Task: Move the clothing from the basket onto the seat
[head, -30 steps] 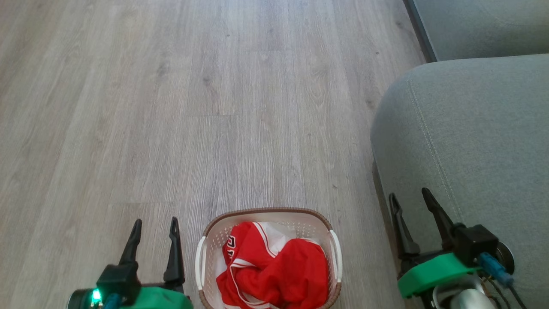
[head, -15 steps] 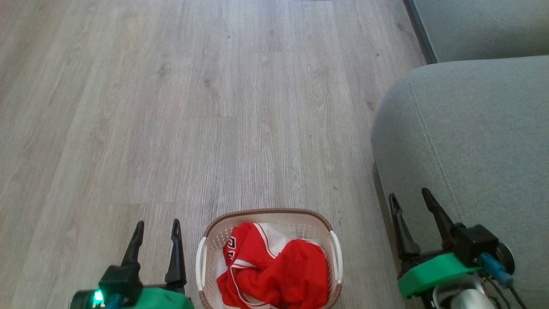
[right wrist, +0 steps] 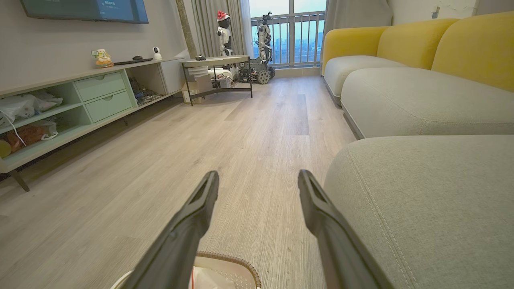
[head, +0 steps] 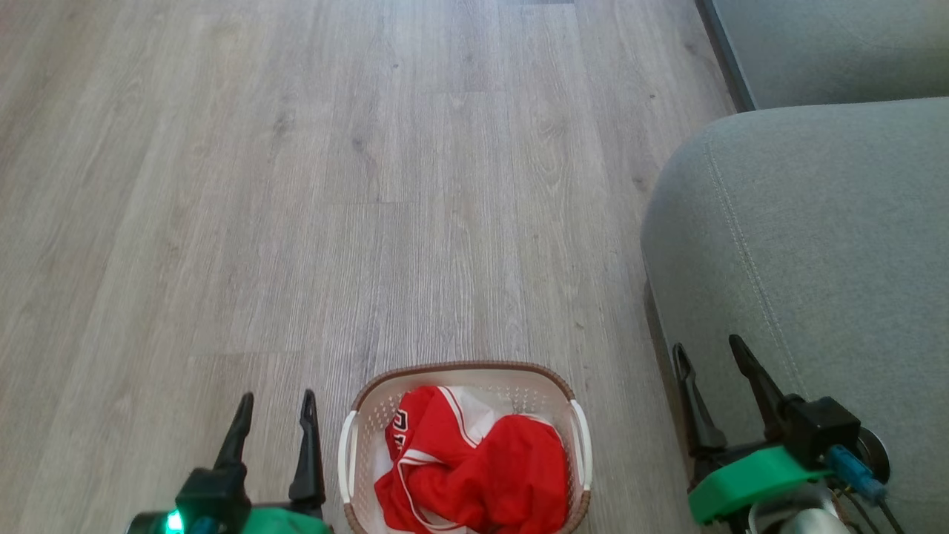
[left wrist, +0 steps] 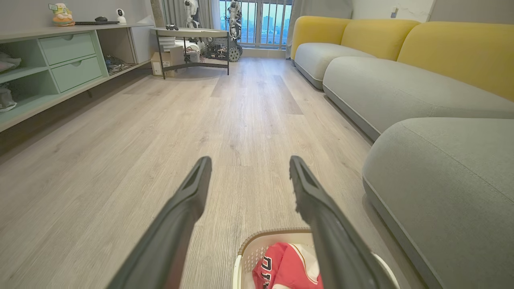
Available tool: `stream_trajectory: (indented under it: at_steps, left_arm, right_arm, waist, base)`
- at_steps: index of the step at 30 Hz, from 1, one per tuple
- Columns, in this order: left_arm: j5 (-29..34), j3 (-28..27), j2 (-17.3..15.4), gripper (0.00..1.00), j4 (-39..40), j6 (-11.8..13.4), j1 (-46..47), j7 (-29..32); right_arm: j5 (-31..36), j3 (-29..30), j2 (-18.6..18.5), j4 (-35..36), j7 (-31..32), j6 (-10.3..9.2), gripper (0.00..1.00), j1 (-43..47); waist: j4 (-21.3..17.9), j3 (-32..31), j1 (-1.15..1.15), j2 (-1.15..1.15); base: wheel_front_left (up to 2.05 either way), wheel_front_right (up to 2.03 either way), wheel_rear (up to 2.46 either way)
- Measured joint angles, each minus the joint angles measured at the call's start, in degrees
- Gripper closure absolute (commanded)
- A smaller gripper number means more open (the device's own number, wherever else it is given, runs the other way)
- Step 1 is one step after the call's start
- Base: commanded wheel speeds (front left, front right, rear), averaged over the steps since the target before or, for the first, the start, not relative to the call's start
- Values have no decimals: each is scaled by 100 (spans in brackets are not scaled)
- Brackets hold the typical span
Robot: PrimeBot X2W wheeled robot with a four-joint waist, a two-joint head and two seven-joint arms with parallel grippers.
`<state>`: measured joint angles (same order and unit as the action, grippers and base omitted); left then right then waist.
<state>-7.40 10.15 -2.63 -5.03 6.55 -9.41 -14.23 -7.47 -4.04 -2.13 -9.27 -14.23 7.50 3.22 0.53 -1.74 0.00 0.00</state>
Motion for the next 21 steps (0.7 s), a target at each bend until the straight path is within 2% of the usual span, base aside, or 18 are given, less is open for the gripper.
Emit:
stream_trajectory:
  at_steps: [15, 21]
  left_arm:
    - [166, 223, -12, 0, -136, -163, 12, -1]
    - [268, 432, -11, 0, -397, -285, 610, -3]
  right_arm:
    - [1, 65, 0, 186, -1, 0, 0, -15]
    - [110, 388, 0, 353, -23, 0, 0, -249]
  waist:
    - [-33, 303, 0, 0]
    - [-75, 791, 0, 0]
  base:
    - [0, 0, 0]
    - [0, 0, 0]
